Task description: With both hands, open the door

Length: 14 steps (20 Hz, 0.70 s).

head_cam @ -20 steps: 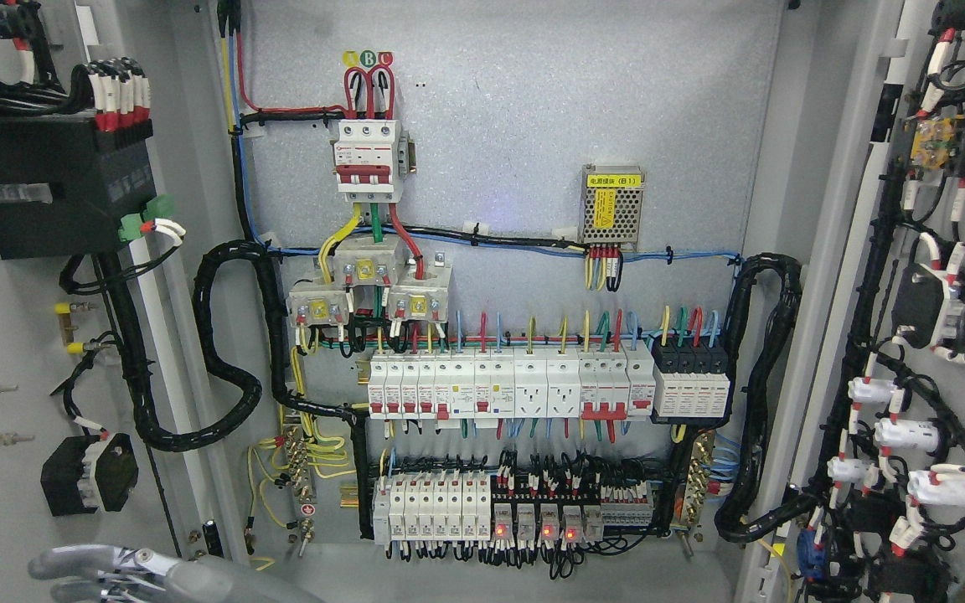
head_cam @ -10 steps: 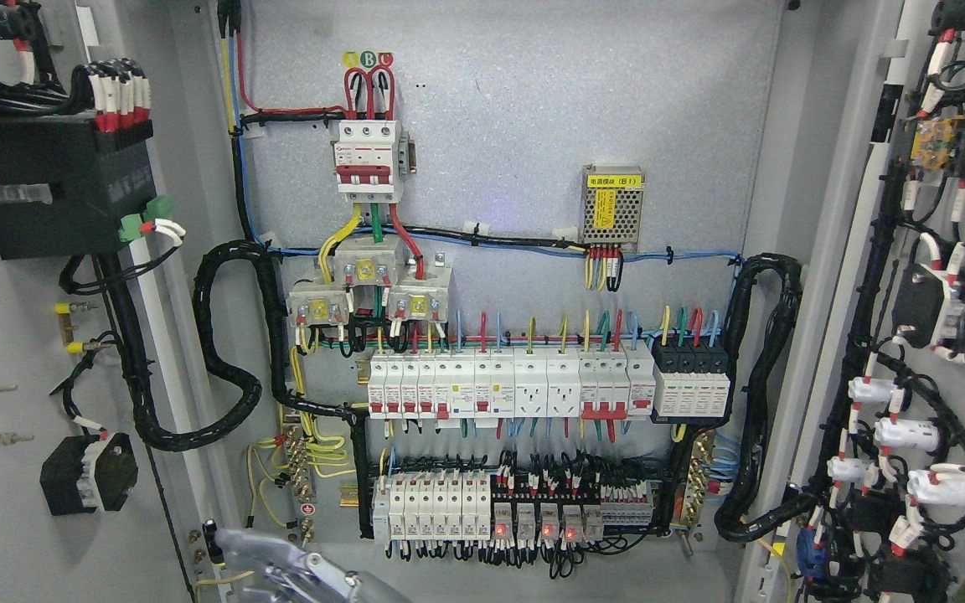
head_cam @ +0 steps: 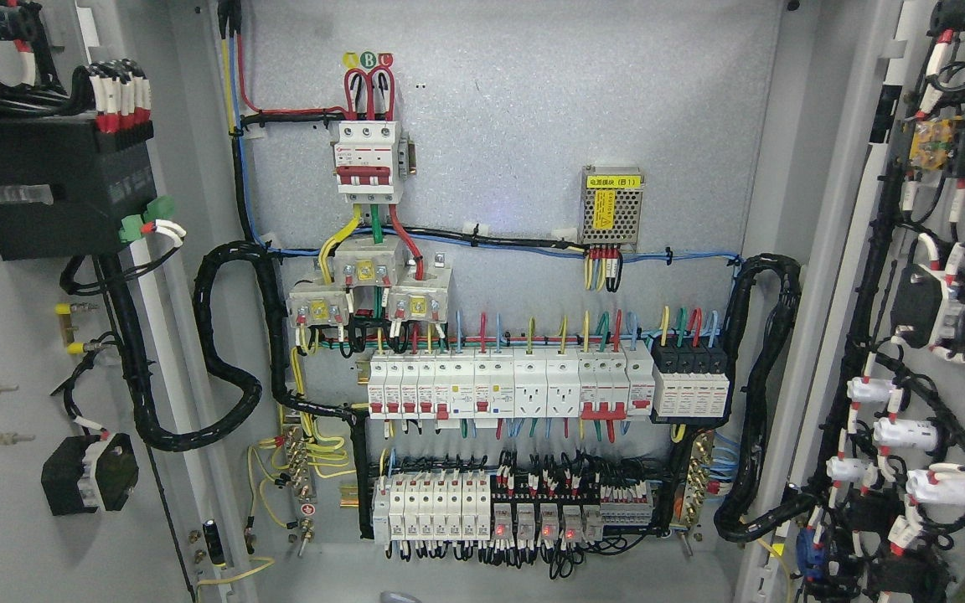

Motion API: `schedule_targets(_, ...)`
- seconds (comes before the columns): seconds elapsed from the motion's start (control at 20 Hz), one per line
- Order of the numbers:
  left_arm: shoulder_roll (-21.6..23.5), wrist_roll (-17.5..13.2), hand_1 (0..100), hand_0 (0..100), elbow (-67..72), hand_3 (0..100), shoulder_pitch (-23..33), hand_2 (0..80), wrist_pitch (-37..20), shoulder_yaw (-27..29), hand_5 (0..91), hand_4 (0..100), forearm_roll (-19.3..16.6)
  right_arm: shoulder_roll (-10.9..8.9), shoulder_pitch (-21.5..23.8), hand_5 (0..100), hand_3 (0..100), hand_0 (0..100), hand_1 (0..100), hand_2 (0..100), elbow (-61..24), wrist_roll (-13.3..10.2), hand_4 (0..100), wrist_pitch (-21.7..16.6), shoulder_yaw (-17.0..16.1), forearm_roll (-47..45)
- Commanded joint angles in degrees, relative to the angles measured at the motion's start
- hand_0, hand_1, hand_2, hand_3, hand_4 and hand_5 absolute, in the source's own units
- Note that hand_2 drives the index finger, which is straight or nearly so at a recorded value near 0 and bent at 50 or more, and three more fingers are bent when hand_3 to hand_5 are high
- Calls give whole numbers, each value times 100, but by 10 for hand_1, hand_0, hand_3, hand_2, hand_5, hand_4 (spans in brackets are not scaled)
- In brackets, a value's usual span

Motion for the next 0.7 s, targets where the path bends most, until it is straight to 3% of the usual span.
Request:
schedule_targets(0.0, 366, -84, 0, 296, -3339, 27, 388, 27, -154, -526, 0, 38, 392, -341, 866, 0, 0, 219, 0, 0, 391, -97, 0, -119, -989, 203)
schedule_targets(0.1, 602, -207, 0, 296, -3717, 27, 379, 27, -154, -736, 0, 38, 840, -359, 1121, 0, 0, 219, 0, 0, 636, -89, 0, -338, -1182, 203)
schedule_targets(0.25, 928, -391, 0, 295, -4104, 27, 379, 27, -224, -921, 0, 38, 1219, -499, 1411, 0, 0, 219, 0, 0, 822, -97, 0, -462, -1297, 212)
schedule_targets(0.4, 1235, -829, 0, 295, -4280, 27, 352, 27, -863, -930, 0, 38, 1422, -579, 1623, 0, 0, 219, 0, 0, 866, -132, 0, -734, -1332, 212)
schedule_targets(0.55, 1474, -989, 0, 296, -4421, 27, 308, 27, -1085, -939, 0, 39, 1703, -570, 1842, 0, 0, 219, 0, 0, 928, -448, 0, -840, -1446, 212)
schedule_targets(0.65, 1500, -989, 0, 296, -4535, 27, 291, 27, -1129, -904, 0, 39, 1870, -570, 1983, 0, 0, 219, 0, 0, 998, -484, 0, -875, -1499, 203)
